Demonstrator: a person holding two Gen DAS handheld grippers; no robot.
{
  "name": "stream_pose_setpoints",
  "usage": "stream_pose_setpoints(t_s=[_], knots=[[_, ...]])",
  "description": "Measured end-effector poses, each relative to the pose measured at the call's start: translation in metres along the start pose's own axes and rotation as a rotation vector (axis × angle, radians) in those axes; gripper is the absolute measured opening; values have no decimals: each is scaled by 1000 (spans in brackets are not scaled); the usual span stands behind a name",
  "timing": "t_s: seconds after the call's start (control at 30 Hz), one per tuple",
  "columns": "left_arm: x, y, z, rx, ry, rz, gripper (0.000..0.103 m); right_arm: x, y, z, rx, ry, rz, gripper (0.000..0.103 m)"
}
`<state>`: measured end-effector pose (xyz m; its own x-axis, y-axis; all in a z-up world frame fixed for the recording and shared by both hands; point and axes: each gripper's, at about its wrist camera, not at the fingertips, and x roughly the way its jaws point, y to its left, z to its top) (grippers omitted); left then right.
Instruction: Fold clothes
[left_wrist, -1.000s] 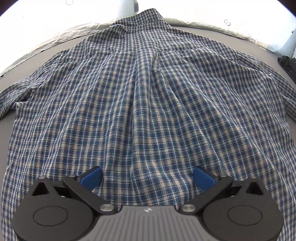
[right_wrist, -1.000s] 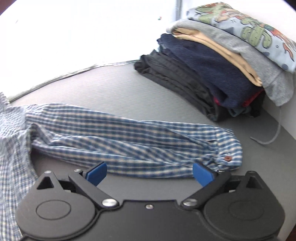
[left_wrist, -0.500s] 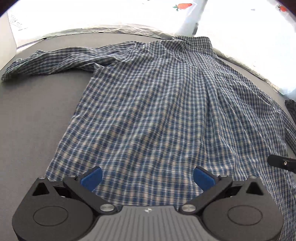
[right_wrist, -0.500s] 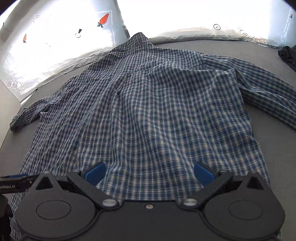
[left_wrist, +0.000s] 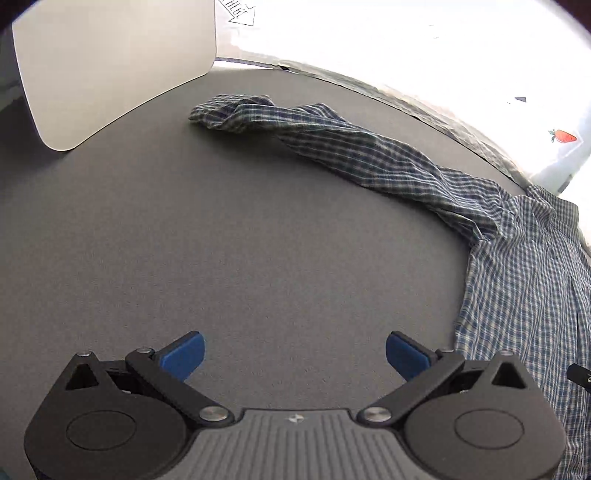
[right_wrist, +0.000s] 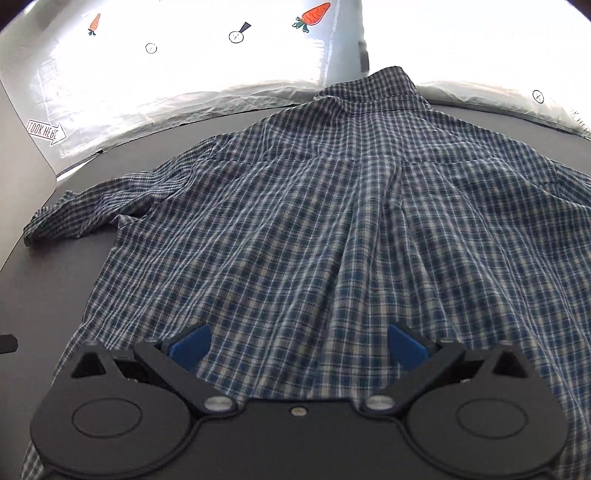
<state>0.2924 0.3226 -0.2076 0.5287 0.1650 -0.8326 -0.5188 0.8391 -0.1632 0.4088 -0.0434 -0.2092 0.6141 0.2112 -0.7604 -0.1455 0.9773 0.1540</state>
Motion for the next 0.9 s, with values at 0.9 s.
stream_pose_setpoints(t_s=[0.9], knots=[[96,25,180,-79,-301,101,103,59,34,13,-8,-213,-197,103]])
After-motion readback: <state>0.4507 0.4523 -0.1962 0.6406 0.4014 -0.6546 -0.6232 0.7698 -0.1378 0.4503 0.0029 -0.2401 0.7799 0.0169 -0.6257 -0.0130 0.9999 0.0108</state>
